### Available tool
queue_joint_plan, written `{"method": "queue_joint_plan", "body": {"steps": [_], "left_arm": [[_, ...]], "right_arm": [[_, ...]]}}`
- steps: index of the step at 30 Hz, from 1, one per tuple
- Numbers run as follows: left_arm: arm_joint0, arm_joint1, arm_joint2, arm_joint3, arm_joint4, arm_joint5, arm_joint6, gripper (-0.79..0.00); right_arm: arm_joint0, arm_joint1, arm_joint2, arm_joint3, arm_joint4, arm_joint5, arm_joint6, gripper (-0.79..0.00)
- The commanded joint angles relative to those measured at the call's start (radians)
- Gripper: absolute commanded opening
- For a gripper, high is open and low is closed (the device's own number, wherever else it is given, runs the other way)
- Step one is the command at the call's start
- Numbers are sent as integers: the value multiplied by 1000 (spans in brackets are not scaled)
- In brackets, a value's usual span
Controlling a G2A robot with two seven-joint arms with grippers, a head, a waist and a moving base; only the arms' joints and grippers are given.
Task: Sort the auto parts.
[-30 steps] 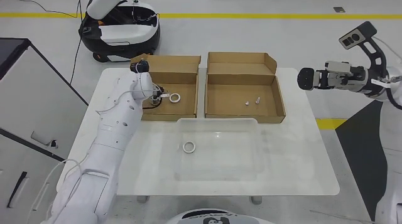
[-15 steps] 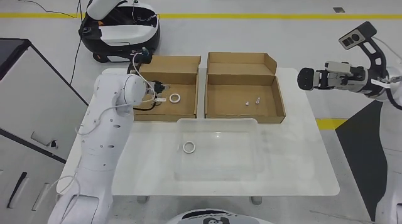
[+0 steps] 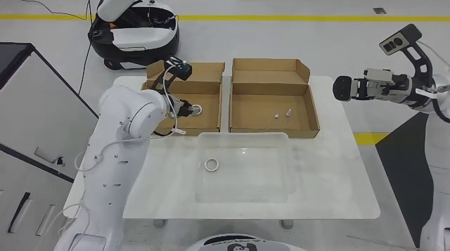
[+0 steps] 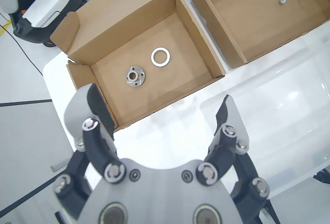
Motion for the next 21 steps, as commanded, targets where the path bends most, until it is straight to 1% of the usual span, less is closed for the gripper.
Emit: {"method": "queue_joint_plan", "body": {"steps": [1,7,9,10,11,13,15,18,21], "left_arm": [[0,0,0,0,0,-1,0,0],[3,0,4,-2,-8,-8,9,0],[16,1,9,-11,-39,-46,50,0],[19,4,12,-20,-46,-74,48,0],[17,6,28,-31,-46,-112,30,0],[6,8,63,-38,-64,-147,-2,0],[-16,14,117,-40,-63,-141,-8,0],[-61,29,201,-46,-115,-133,-16,0],[-120,51,287,-48,-174,-120,-29,0]], "right_arm": [[0,0,0,0,0,0,0,0],[0,0,0,0,0,0,0,0],[0,0,0,0,0,0,0,0],[0,0,0,0,0,0,0,0],[0,0,0,0,0,0,0,0],[0,0,0,0,0,0,0,0],[0,0,0,0,0,0,0,0],[0,0,0,0,0,0,0,0],[0,0,0,0,0,0,0,0]]}}
